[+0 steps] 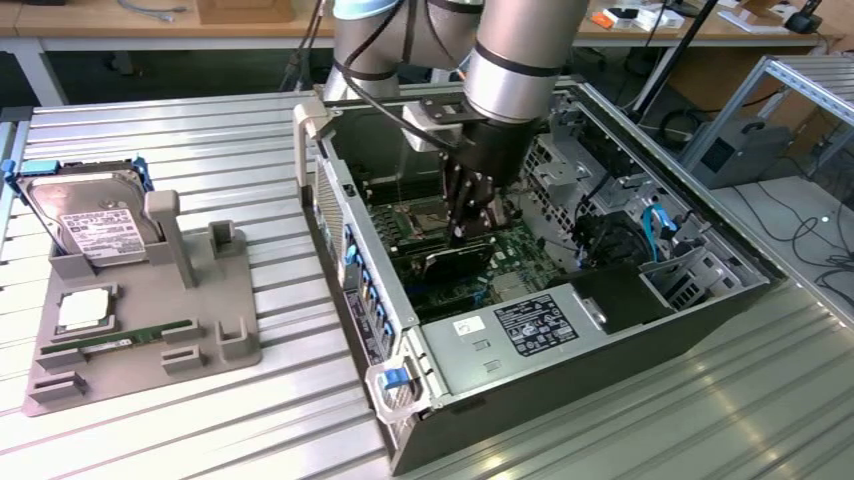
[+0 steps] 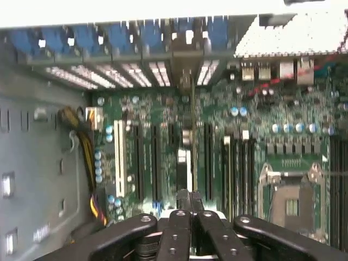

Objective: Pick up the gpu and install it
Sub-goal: 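Press down on the gpu until it lock into place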

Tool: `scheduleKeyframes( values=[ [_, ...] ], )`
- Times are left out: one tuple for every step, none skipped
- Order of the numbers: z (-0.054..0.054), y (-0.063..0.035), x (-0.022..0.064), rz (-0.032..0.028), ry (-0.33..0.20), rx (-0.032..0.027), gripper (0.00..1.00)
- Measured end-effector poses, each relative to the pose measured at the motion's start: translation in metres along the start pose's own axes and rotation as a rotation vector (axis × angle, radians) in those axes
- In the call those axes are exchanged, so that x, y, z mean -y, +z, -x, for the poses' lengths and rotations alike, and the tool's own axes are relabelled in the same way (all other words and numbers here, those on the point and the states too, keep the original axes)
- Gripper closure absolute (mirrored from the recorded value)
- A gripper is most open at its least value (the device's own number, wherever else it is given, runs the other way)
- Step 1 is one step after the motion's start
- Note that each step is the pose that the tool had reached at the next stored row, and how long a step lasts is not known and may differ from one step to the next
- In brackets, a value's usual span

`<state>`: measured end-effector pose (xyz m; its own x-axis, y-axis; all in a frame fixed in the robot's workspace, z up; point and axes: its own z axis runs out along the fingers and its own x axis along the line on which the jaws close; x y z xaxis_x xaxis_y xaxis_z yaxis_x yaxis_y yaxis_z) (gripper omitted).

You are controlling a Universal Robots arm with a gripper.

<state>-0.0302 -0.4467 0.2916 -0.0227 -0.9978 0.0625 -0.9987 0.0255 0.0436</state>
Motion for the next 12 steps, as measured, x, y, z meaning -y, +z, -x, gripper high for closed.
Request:
scheduleKeyframes(
  values=[
    [0.000,0.0023,-0.0102,-0.0002,0.000,0.0000,0.89],
    [0.001,0.0039,-0.0187,-0.0003,0.000,0.0000,0.89],
    [0.002,0.0046,-0.0204,-0.0002,0.000,-0.0003,0.89],
    [0.003,0.0055,-0.0208,-0.0003,0.000,0.0000,0.89],
    [0.005,0.0066,-0.0210,-0.0003,0.000,0.0000,0.89],
    [0.006,0.0074,-0.0214,-0.0003,0.000,-0.0001,0.89],
    [0.007,0.0089,-0.0232,-0.0004,0.000,0.0001,0.89],
    [0.007,0.0095,-0.0254,-0.0004,0.000,0.0001,0.89],
    [0.007,0.0099,-0.0281,-0.0003,0.000,-0.0001,0.89],
    [0.007,0.0103,-0.0303,-0.0003,0.000,0.0000,0.89],
    [0.007,0.0108,-0.0321,-0.0002,0.000,0.0000,0.89],
    [0.007,0.0117,-0.0327,-0.0004,0.000,0.0001,0.89]
  ],
)
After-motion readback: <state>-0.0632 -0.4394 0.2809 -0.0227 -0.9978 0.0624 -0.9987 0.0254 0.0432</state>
